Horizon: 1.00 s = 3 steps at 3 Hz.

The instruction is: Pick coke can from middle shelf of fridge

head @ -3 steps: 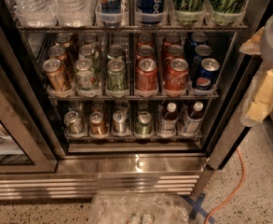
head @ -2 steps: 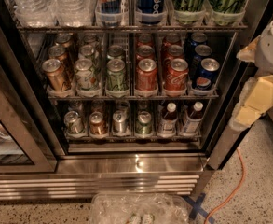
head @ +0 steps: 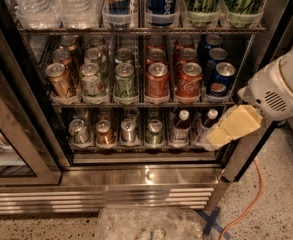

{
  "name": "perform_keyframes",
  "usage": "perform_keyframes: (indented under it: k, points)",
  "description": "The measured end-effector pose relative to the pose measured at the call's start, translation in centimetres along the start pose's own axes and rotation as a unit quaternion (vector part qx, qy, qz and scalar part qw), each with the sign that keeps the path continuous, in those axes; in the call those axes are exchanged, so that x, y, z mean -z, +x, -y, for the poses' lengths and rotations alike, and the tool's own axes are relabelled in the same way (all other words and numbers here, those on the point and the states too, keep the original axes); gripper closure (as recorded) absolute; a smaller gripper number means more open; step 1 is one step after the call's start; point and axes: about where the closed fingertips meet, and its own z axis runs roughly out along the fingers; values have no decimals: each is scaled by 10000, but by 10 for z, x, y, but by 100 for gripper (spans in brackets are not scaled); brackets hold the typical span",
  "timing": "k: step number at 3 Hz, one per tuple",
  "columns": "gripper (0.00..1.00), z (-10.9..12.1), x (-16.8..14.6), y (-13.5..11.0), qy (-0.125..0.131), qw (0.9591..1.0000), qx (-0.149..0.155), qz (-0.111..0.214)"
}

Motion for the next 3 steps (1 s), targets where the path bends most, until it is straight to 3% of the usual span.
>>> perform_keyframes:
  k: [1, 2, 3]
  points:
    - [0, -9, -24, -11, 14, 9967, -781, 238]
    - [0, -8, -29, -19, 17, 9892, -1275, 719]
    - [0, -8, -28, -24, 22, 9878, -1319, 824]
